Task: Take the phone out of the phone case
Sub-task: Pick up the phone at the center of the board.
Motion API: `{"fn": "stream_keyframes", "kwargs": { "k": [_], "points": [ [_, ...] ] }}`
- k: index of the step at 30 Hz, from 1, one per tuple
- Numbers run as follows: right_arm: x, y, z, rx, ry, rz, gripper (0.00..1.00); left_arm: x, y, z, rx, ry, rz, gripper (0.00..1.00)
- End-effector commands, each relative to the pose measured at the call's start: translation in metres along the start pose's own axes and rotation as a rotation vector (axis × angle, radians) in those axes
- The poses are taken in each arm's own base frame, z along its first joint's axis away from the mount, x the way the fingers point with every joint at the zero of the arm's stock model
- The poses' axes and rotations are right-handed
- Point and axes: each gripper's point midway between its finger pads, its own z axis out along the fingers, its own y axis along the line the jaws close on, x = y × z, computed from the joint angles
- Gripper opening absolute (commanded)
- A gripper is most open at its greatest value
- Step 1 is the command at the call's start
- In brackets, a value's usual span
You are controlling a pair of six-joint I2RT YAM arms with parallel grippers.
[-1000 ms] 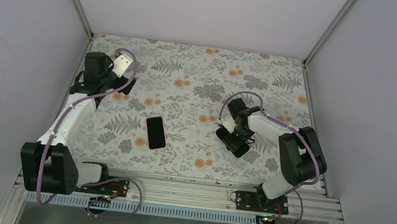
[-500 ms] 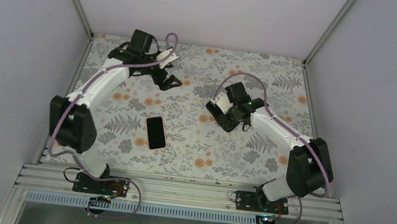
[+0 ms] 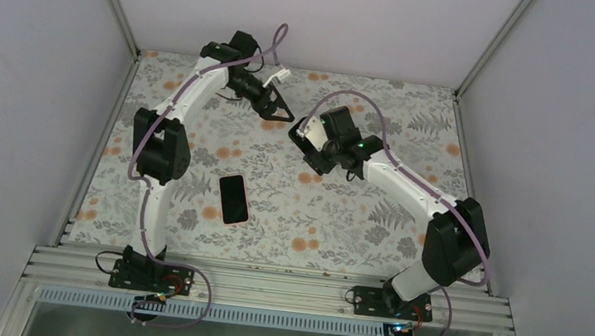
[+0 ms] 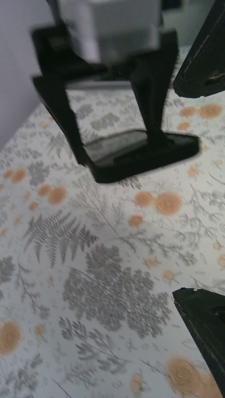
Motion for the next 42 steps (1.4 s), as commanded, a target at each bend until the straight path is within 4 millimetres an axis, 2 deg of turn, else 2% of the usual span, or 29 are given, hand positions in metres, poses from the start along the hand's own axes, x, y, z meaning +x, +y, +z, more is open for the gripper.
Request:
{"fn": "stream_keyframes", "kwargs": {
  "k": [1, 5, 8, 11, 14, 17, 20, 22, 23, 24, 26, 27, 29, 31, 32, 33, 34, 35, 36, 38, 42],
  "points": [
    [-0.047, -0.015, -0.008, 0.085, -0.123, -0.007, 0.45, -0.013, -0.032, -0.003, 0.169, -0.02, -0.088, 1.0],
    [-0.062, -0.018, -0.015, 0.1, -0.175, 0.013, 0.45, -0.007, -0.029, 0.004, 0.156, 0.008, -0.097, 1.0],
    [-0.066, -0.017, -0.017, 0.106, -0.188, 0.007, 0.45, 0.001, -0.022, 0.009, 0.126, 0.025, -0.12, 1.0],
    [-0.068, -0.014, -0.016, 0.099, -0.194, -0.008, 0.45, 0.005, -0.007, 0.012, 0.045, 0.037, -0.12, 1.0],
    [-0.073, -0.008, -0.017, 0.092, -0.201, -0.021, 0.44, 0.003, -0.007, 0.015, 0.062, 0.027, -0.128, 0.99],
    [-0.08, -0.002, -0.017, 0.09, -0.208, -0.034, 0.44, -0.004, -0.015, 0.019, 0.101, 0.022, -0.125, 0.83],
    [-0.082, 0.002, -0.015, 0.091, -0.205, -0.05, 0.44, -0.01, -0.027, 0.02, 0.146, 0.01, -0.108, 0.77],
    [-0.083, 0.002, -0.016, 0.1, -0.211, -0.047, 0.44, -0.011, -0.034, 0.02, 0.169, 0.01, -0.094, 0.68],
    [-0.084, 0.001, -0.017, 0.104, -0.214, -0.045, 0.44, -0.01, -0.038, 0.02, 0.184, 0.01, -0.091, 0.62],
    [-0.085, 0.0, -0.018, 0.111, -0.217, -0.042, 0.44, -0.009, -0.042, 0.021, 0.198, 0.015, -0.084, 0.52],
    [-0.085, -0.002, -0.019, 0.124, -0.217, -0.04, 0.44, -0.006, -0.047, 0.022, 0.212, 0.035, -0.08, 0.26],
    [-0.085, -0.003, -0.019, 0.13, -0.215, -0.041, 0.44, -0.004, -0.047, 0.023, 0.214, 0.041, -0.083, 0.17],
    [-0.085, -0.006, -0.021, 0.143, -0.216, -0.036, 0.44, -0.002, -0.052, 0.022, 0.217, 0.044, -0.068, 0.06],
    [-0.084, -0.007, -0.022, 0.149, -0.218, -0.033, 0.44, 0.0, -0.056, 0.021, 0.222, 0.045, -0.056, 0.02],
    [-0.084, -0.007, -0.023, 0.151, -0.218, -0.036, 0.46, 0.0, -0.059, 0.019, 0.225, 0.042, -0.047, 0.02],
    [-0.082, -0.007, -0.024, 0.15, -0.217, -0.04, 0.52, 0.0, -0.062, 0.017, 0.227, 0.037, -0.035, 0.02],
    [-0.08, -0.006, -0.025, 0.146, -0.216, -0.045, 0.66, -0.003, -0.066, 0.013, 0.224, 0.029, -0.013, 0.02],
    [-0.078, -0.004, -0.03, 0.137, -0.223, -0.053, 0.84, -0.004, -0.069, 0.01, 0.216, 0.027, 0.01, 0.02],
    [-0.075, 0.002, -0.035, 0.103, -0.232, -0.073, 0.97, -0.006, -0.072, 0.006, 0.205, 0.024, 0.035, 0.02],
    [-0.066, 0.021, -0.055, -0.029, -0.258, -0.125, 1.0, -0.008, -0.081, -0.003, 0.174, 0.021, 0.099, 0.02],
    [-0.026, 0.046, -0.092, -0.203, -0.275, -0.211, 1.0, -0.01, -0.097, -0.027, 0.076, 0.017, 0.24, 0.02]
  ]
}}
